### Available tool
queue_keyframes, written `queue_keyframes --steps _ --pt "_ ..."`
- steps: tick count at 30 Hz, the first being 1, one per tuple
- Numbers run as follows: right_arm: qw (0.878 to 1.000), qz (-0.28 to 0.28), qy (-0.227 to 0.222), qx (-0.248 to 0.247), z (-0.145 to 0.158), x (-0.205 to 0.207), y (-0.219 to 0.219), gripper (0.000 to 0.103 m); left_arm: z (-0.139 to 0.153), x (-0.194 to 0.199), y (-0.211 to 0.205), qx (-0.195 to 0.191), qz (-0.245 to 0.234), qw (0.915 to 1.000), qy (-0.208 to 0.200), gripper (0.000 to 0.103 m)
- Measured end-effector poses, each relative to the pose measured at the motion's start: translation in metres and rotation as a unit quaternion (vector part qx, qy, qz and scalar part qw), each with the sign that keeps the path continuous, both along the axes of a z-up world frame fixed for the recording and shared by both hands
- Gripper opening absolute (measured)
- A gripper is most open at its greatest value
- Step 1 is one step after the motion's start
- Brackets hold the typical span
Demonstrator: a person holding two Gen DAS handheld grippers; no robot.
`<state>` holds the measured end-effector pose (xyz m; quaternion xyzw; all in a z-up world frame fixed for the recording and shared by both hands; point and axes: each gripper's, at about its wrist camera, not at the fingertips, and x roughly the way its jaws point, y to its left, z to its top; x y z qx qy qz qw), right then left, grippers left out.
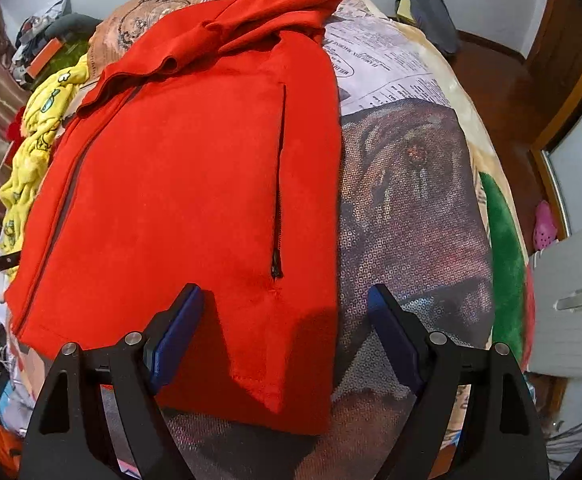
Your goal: Fold large clothes
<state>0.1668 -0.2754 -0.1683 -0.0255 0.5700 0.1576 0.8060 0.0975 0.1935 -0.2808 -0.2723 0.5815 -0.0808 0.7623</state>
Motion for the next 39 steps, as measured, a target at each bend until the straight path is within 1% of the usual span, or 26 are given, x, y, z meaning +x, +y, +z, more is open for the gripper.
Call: queue_keyframes --steps 1,4,5,6,7,9,10,11,12,14,16,18,22,23,24,25,28,30,33,34,36,37,38,39 --pt "1.0 0.0 -0.002 0.006 0.0 0.001 0.001 0.081 -0.002 -0.001 -0.003 -0.014 0.0 0.9999 -0.001 0.075" --pt "1.0 -0.008 -0.003 0.03 -0.003 0.006 0.003 0.075 0.001 -0.001 -0.012 -0.015 -0.004 0.9998 -0.015 0.074" --pt "0.999 -0.009 -0.004 0.035 -0.004 0.007 0.004 0.073 0.001 0.0 -0.013 -0.017 -0.002 0.9997 -0.017 0.071" --pt "0.999 -0.006 -0.006 0.038 -0.005 0.009 0.007 0.067 0.002 0.0 -0.014 -0.017 0.0 0.9997 -0.019 0.065" --pt "0.999 -0.001 -0.008 0.038 -0.005 0.011 0.01 0.058 0.004 0.001 -0.015 -0.017 0.001 0.9996 -0.023 0.061" --pt "0.999 0.007 -0.008 0.035 -0.004 0.015 0.017 0.046 0.008 0.002 -0.017 -0.011 0.004 0.9995 -0.03 0.041" --pt "0.999 0.012 -0.007 0.039 -0.003 0.016 0.02 0.032 0.013 0.005 -0.016 -0.001 0.004 0.9995 -0.033 0.034" --pt "0.999 0.02 -0.003 0.048 -0.003 0.017 0.022 0.025 0.017 0.007 -0.016 0.011 0.004 0.9993 -0.036 0.016" --pt "0.998 0.028 0.002 0.057 -0.001 0.019 0.025 0.016 0.02 0.008 -0.017 0.019 0.003 0.9991 -0.038 0.007" --pt "0.998 0.038 -0.004 0.057 0.003 0.02 0.031 0.015 0.03 0.011 -0.021 0.032 -0.001 0.9983 -0.049 0.007" --pt "0.997 0.046 -0.011 0.067 0.01 0.021 0.033 0.014 0.046 0.012 -0.024 0.054 -0.007 0.9958 -0.073 0.007" --pt "0.996 0.045 -0.022 0.077 0.021 0.025 0.033 0.014 0.069 0.013 -0.031 0.082 -0.017 0.9906 -0.108 0.007" --pt "0.991 0.043 -0.054 0.111 0.05 0.036 0.027 0.014 0.109 0.025 -0.034 0.109 -0.02 0.9794 -0.169 0.007" --pt "0.99 0.046 -0.066 0.119 0.06 0.04 0.027 0.014 0.122 0.029 -0.033 0.114 -0.016 0.9757 -0.187 0.007" --pt "0.989 0.049 -0.077 0.12 0.068 0.044 0.029 0.013 0.13 0.034 -0.033 0.115 -0.013 0.9736 -0.197 0.007" --pt "0.988 0.053 -0.089 0.118 0.076 0.048 0.032 0.013 0.143 0.042 -0.031 0.112 -0.006 0.9703 -0.214 0.007" --pt "0.984 0.063 -0.121 0.112 0.094 0.064 0.047 0.013 0.167 0.064 -0.022 0.1 0.017 0.9645 -0.244 0.007" --pt "0.982 0.065 -0.141 0.107 0.104 0.078 0.056 0.013 0.177 0.083 -0.013 0.096 0.033 0.9603 -0.26 0.007" --pt "0.978 0.06 -0.169 0.103 0.116 0.103 0.063 0.013 0.189 0.105 -0.005 0.111 0.047 0.9545 -0.273 0.007" --pt "0.978 0.056 -0.177 0.096 0.118 0.113 0.065 0.013 0.191 0.12 -0.002 0.116 0.051 0.9531 -0.275 0.007" --pt "0.978 0.045 -0.185 0.083 0.118 0.133 0.067 0.013 0.19 0.141 0.003 0.12 0.06 0.953 -0.272 0.007" --pt "0.979 0.031 -0.189 0.075 0.117 0.15 0.069 0.009 0.189 0.151 0.005 0.122 0.065 0.9532 -0.269 0.007" --pt "0.979 0.022 -0.193 0.069 0.117 0.158 0.069 0.008 0.187 0.16 0.008 0.124 0.069 0.9535 -0.266 0.007" --pt "0.979 0.007 -0.194 0.064 0.114 0.176 0.068 0.008 0.183 0.172 0.01 0.123 0.073 0.9541 -0.263 0.007"
